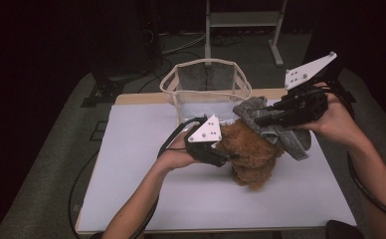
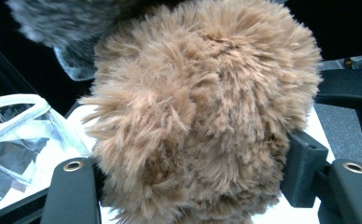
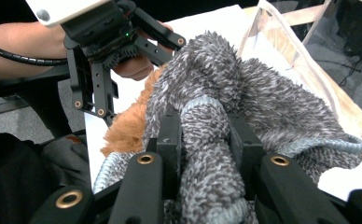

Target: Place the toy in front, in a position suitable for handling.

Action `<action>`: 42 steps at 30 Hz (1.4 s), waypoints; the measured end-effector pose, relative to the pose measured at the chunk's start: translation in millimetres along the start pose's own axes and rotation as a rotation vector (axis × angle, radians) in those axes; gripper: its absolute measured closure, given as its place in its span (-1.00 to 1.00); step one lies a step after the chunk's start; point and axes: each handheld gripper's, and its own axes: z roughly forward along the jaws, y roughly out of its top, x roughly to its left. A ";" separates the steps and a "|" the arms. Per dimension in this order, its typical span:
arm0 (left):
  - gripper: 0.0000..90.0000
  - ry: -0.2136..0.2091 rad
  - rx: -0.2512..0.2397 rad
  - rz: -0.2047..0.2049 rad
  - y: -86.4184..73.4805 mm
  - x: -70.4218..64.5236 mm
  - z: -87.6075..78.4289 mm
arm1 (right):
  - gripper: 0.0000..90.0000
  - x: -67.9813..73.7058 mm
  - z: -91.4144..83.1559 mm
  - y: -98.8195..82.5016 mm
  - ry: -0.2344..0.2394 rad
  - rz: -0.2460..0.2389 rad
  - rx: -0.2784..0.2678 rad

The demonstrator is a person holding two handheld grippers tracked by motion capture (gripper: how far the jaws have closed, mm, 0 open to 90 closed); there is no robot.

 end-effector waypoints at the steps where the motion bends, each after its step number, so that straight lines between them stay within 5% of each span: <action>1: -0.33 -0.003 0.004 0.007 1.5 -0.8 0.8 | 0.54 -0.2 2.1 -1.1 0.002 -0.003 0.001; 8: -0.58 -0.010 0.016 -0.011 3.7 1.0 1.0 | 0.55 -1.0 21.4 -2.1 0.033 0.005 -0.040; 13: -0.44 -0.017 0.003 -0.027 -2.9 2.4 -3.1 | 0.54 -1.0 29.5 -1.3 0.049 0.003 -0.066; 18: -0.37 -0.005 0.004 -0.035 -4.6 3.9 -9.4 | 0.53 1.3 13.3 -3.2 0.015 -0.012 -0.108; 23: -0.39 0.000 0.001 -0.061 -12.4 7.5 -19.2 | 0.53 -2.5 -7.0 -18.9 -0.008 0.025 -0.156; 30: -0.67 0.000 0.063 -0.025 -13.3 4.5 -37.2 | 0.53 -7.3 25.5 -27.8 0.055 0.052 -0.162; 32: -0.68 0.008 0.052 -0.003 -13.4 3.1 -48.5 | 0.53 -7.1 34.6 -24.5 0.068 0.047 -0.166; 35: -0.66 -0.007 -0.006 -0.028 -14.1 2.0 -59.4 | 0.53 -4.7 51.8 -18.0 0.098 0.036 -0.156; 38: -0.61 0.014 0.071 -0.014 -27.3 -1.6 -56.6 | 0.53 0.9 73.1 -11.1 0.116 0.013 -0.131; 42: -0.55 0.038 0.071 -0.052 -51.9 -1.8 -67.5 | 0.53 4.0 95.9 -11.1 0.120 0.010 -0.108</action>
